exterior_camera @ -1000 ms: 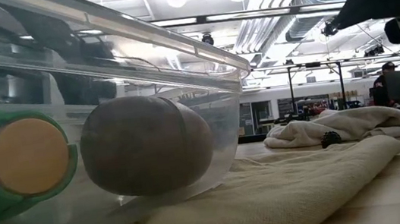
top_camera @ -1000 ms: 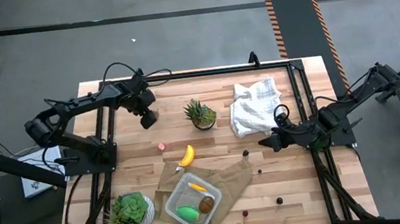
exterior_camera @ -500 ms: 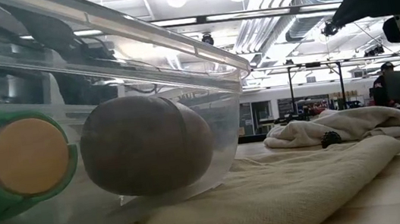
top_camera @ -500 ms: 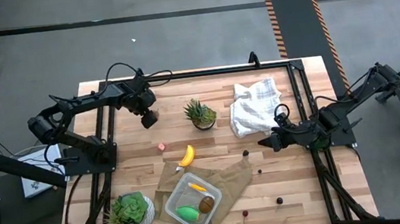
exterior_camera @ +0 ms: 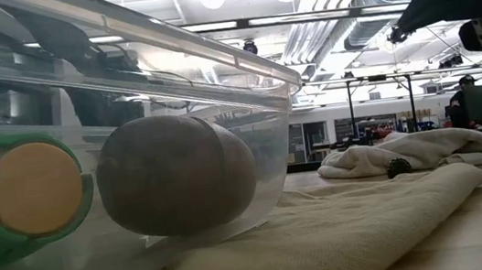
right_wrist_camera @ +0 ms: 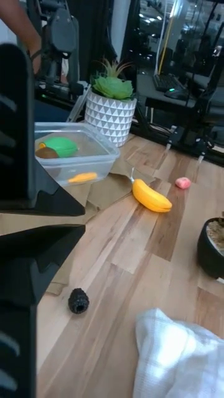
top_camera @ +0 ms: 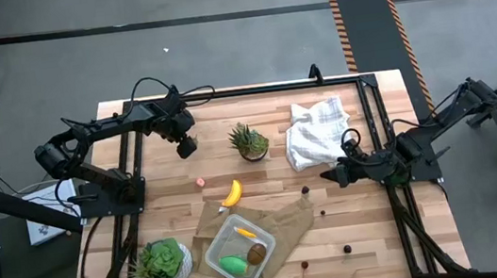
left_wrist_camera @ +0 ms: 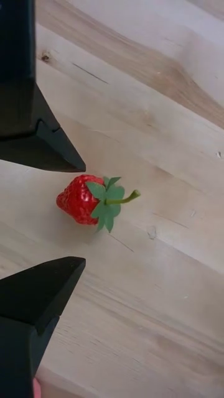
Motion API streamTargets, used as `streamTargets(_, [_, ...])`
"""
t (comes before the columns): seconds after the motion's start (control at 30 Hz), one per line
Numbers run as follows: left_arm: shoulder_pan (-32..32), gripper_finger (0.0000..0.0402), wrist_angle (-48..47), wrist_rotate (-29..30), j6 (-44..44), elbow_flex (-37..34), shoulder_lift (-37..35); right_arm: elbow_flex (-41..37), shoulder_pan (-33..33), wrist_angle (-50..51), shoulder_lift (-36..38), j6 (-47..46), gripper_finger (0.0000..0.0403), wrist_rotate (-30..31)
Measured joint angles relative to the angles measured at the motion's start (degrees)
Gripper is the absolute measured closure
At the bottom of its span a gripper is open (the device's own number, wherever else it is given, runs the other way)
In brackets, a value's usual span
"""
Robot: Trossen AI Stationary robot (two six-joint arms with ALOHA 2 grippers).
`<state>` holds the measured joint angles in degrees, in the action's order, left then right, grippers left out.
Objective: Pick and placing Produce into tupperware
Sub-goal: Put the strawberry into the container
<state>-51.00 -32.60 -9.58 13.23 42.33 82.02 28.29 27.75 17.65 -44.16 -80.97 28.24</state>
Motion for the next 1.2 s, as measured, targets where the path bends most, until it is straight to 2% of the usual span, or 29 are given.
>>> streamTargets(1.2, [0.02, 0.0179, 3.87, 1.29, -1.49, -0.02, 6.80, 0.00, -3.04, -0.35, 0.00, 0.44, 0.0382, 0.65])
